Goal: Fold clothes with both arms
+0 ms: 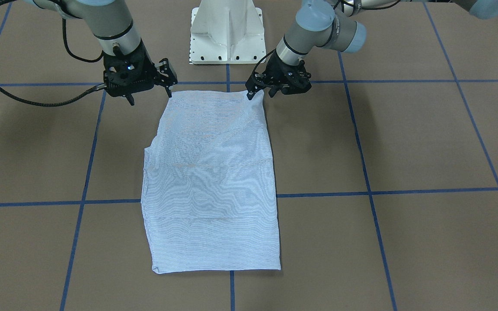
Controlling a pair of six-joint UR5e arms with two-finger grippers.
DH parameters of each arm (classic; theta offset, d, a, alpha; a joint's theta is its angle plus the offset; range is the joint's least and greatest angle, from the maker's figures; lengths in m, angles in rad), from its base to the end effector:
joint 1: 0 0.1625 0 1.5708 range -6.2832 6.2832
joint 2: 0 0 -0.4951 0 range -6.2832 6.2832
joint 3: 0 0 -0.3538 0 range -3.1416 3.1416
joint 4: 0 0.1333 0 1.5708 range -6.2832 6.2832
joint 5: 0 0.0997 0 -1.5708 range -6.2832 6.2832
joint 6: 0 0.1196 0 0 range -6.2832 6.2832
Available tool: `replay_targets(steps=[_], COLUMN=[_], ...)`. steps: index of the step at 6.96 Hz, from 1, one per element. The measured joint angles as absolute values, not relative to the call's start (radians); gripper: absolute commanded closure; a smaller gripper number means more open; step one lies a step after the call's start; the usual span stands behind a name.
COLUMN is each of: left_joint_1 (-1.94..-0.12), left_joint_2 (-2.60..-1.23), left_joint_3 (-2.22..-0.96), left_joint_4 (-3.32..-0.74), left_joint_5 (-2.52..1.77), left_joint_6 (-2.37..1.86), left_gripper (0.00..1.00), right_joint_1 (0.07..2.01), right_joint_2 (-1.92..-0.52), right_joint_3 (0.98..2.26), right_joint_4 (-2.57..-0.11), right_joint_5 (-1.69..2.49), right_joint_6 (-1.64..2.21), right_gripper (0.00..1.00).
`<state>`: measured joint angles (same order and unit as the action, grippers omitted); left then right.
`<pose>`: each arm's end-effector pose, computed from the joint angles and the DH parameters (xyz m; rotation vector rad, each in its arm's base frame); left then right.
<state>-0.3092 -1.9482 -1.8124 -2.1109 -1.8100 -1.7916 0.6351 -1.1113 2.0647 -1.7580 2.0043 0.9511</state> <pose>0.5558 -0.2877 0.3726 -0.1613 1.1666 -0.3291 -0.4108 -0.4059 0.3268 0.1091 -0.8520 -0.1516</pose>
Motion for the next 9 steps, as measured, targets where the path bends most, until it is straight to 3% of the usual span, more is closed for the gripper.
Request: replay_targets(steps=[4, 7, 9], left_joint_1=[-0.293, -0.292, -0.291], left_joint_2=[-1.952, -1.954, -1.954], left_joint_3=[-1.803, -1.798, -1.797], left_joint_4=[-2.109, -2.110, -2.109], left_joint_5=[-1.810, -1.811, -1.812], left_joint_6=[-1.792, -1.792, -1.792], left_gripper=[0.31, 0.52, 0.58], right_joint_1=[0.635, 0.636, 0.637], right_joint_2=[-1.111, -1.110, -1.109], right_joint_3=[2.065, 2.065, 2.065], right_joint_4=[-1.758, -1.758, -1.758], right_joint_5=[2.006, 2.009, 2.009], right_joint_6=[0.951, 0.951, 0.951], right_gripper=[0.00, 0.00, 0.00])
